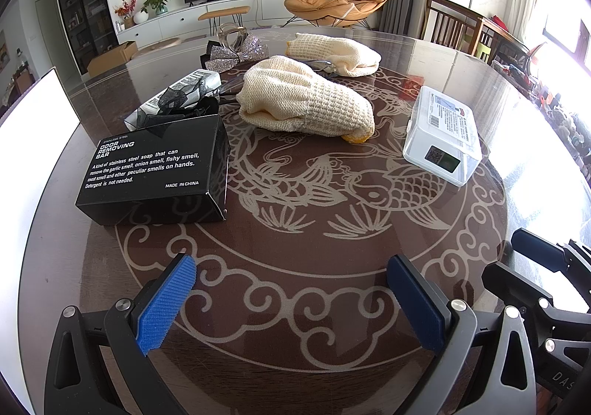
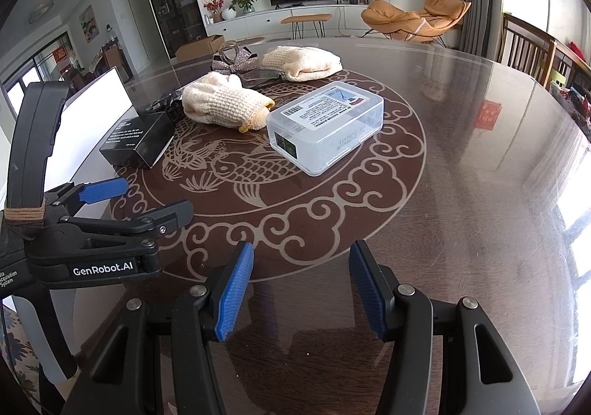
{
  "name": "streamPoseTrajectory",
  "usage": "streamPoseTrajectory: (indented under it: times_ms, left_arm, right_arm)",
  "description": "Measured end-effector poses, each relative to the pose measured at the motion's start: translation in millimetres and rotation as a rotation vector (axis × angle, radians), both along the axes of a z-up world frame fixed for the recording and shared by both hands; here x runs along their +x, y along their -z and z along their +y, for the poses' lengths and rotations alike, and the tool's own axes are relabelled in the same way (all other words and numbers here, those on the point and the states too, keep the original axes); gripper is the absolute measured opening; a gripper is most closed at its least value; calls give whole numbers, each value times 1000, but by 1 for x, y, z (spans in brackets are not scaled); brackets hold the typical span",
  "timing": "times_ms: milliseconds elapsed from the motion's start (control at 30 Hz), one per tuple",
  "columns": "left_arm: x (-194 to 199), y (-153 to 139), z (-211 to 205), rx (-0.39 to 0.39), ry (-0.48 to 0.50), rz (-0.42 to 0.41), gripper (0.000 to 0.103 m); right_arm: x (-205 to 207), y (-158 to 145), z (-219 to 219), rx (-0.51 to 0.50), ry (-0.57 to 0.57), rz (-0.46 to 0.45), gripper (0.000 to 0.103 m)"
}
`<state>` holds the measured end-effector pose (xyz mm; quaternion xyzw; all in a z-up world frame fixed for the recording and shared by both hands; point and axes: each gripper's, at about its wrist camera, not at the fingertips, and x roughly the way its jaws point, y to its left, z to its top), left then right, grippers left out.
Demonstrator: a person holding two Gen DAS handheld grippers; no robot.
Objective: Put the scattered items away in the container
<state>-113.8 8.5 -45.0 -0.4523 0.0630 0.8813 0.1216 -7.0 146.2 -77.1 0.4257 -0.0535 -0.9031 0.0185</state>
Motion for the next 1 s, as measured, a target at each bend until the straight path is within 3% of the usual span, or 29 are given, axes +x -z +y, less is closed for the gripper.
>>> streamPoseTrajectory:
  times_ms: [800, 933, 1000]
  left_arm:
    - [0, 0, 0, -4, 2, -7, 103]
    - [20, 0, -34, 9, -148, -32, 103]
    - [36, -2, -55, 43, -162, -35, 103]
  right_arm:
    - [0, 1, 0, 10, 0, -3, 56]
    - [0, 1, 1, 8, 1, -2, 56]
    - [-1, 0, -1, 20, 3, -5, 56]
